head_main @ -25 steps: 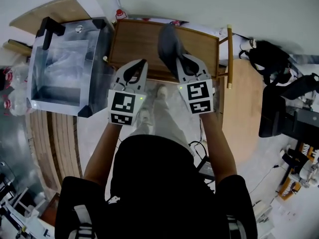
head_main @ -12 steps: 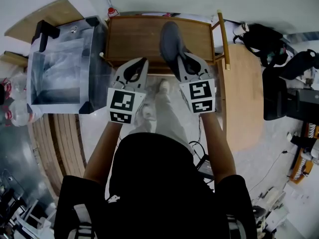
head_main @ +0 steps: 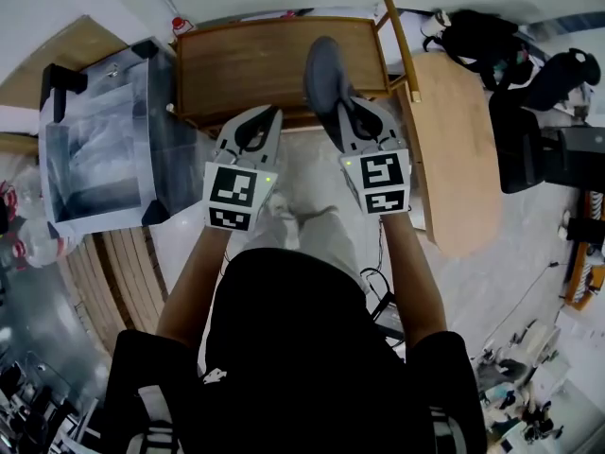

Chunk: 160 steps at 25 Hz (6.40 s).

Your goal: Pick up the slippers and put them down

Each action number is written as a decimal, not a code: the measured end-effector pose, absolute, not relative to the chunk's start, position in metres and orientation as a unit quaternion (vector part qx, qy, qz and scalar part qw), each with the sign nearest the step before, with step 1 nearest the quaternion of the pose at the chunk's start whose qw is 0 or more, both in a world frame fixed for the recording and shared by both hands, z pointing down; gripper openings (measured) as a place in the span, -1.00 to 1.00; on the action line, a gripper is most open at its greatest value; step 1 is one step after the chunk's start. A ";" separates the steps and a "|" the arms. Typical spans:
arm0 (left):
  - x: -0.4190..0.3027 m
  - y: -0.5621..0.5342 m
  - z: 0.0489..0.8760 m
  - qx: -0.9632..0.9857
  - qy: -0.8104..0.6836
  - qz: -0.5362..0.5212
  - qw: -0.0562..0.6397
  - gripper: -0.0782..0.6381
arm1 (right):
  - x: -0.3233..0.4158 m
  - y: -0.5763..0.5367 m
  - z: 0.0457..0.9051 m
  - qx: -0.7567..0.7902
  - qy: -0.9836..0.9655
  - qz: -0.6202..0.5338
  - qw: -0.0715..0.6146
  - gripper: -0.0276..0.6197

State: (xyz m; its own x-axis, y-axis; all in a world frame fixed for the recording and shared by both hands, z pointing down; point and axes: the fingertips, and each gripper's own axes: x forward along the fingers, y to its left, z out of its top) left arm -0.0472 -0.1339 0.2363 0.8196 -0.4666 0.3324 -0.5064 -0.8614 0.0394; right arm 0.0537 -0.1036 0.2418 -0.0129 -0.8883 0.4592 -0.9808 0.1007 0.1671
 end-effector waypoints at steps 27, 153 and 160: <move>0.053 0.001 0.283 0.960 -0.188 0.198 0.060 -0.76 | 0.163 0.062 0.273 0.721 -0.643 0.145 0.215 -0.89; 0.065 -0.016 1.148 0.903 -0.112 0.377 0.172 -0.76 | 0.169 0.088 1.179 0.665 -0.593 0.393 0.227 -0.86; 0.069 -0.014 1.156 0.901 -0.105 0.383 0.174 -0.76 | 0.163 0.091 1.193 0.652 -0.595 0.407 0.234 -0.78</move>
